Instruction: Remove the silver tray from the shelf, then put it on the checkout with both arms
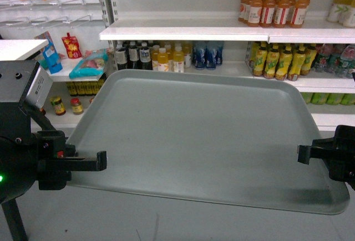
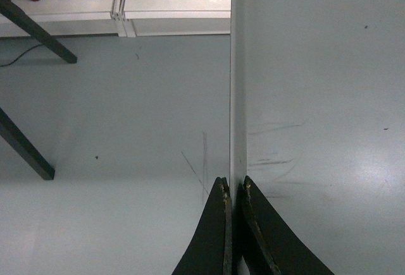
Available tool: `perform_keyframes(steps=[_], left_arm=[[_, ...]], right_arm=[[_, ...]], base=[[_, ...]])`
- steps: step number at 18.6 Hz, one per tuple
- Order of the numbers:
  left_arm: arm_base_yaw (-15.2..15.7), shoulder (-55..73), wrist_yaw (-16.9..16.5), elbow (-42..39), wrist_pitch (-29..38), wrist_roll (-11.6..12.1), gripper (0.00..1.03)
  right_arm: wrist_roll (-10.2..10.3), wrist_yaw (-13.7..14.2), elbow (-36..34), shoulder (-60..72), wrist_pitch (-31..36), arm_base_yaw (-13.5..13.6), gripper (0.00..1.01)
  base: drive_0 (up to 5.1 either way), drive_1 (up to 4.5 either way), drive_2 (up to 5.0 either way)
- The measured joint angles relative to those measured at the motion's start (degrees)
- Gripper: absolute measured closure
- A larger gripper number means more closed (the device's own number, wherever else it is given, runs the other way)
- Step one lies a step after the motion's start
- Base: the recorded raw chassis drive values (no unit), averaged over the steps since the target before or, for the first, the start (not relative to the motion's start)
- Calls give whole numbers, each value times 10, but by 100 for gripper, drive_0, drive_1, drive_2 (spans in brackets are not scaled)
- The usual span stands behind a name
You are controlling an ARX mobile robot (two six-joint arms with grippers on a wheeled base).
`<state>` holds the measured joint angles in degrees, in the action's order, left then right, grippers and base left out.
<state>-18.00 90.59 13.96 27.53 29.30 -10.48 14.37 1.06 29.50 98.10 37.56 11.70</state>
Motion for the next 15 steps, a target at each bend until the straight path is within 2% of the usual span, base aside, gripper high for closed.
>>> perform_keyframes(steps=[15], left_arm=[[0,0,0,0,-1,0,100]], right_arm=[[0,0,0,0,-2,0,98]], base=[[8,-425,440]])
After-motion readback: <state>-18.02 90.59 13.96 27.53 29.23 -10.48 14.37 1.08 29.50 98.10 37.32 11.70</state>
